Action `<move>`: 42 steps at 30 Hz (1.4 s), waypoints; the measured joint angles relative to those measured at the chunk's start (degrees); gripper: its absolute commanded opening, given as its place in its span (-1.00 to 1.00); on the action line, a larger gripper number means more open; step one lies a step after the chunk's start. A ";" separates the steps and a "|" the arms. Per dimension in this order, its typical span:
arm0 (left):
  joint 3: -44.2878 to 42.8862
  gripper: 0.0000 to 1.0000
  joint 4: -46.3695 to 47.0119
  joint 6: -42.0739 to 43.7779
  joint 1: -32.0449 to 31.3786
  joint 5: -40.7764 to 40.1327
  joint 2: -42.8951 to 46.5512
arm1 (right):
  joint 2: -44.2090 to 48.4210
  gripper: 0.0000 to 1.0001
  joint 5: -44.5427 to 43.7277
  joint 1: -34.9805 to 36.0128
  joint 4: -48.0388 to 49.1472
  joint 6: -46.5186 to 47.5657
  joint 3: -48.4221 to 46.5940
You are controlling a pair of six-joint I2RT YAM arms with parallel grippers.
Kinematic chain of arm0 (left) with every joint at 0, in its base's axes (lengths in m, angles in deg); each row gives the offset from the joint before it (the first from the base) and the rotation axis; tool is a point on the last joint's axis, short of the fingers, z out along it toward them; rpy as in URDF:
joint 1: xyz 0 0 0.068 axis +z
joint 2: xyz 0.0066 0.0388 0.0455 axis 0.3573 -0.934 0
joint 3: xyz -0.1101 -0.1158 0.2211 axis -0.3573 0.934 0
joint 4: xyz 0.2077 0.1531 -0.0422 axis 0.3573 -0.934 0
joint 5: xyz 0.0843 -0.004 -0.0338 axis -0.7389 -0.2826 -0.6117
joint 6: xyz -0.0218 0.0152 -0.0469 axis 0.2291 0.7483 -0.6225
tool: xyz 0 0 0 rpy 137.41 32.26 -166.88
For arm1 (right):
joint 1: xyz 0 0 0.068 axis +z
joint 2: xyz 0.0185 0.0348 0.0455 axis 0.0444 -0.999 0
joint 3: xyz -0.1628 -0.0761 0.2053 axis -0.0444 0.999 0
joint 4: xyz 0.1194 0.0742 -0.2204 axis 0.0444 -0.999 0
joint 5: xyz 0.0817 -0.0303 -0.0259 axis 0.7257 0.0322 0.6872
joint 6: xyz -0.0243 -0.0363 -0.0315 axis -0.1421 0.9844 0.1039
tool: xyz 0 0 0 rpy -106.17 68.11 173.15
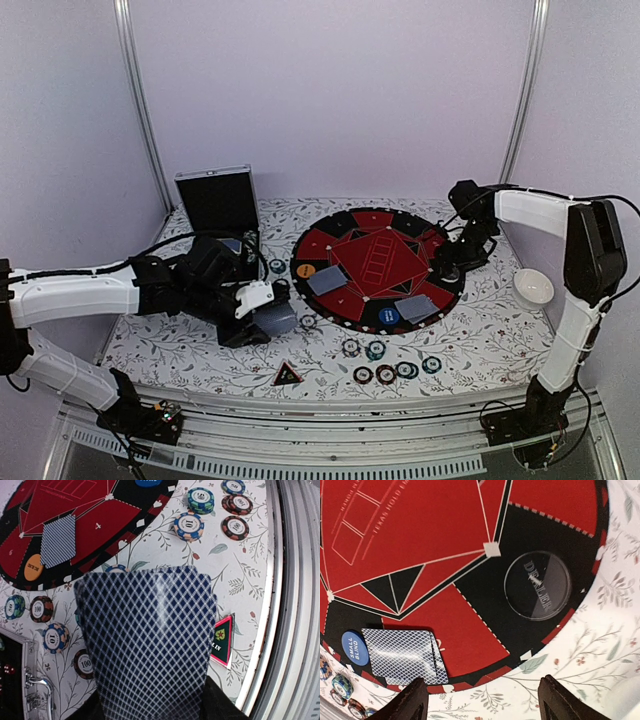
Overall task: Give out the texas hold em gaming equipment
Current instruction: Pick up the poker card from the face-down deck piles.
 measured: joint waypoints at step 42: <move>1.01 0.03 2.80 0.83 0.44 0.79 0.42 | 5.27 0.97 31.39 32.39 61.51 -24.28 18.34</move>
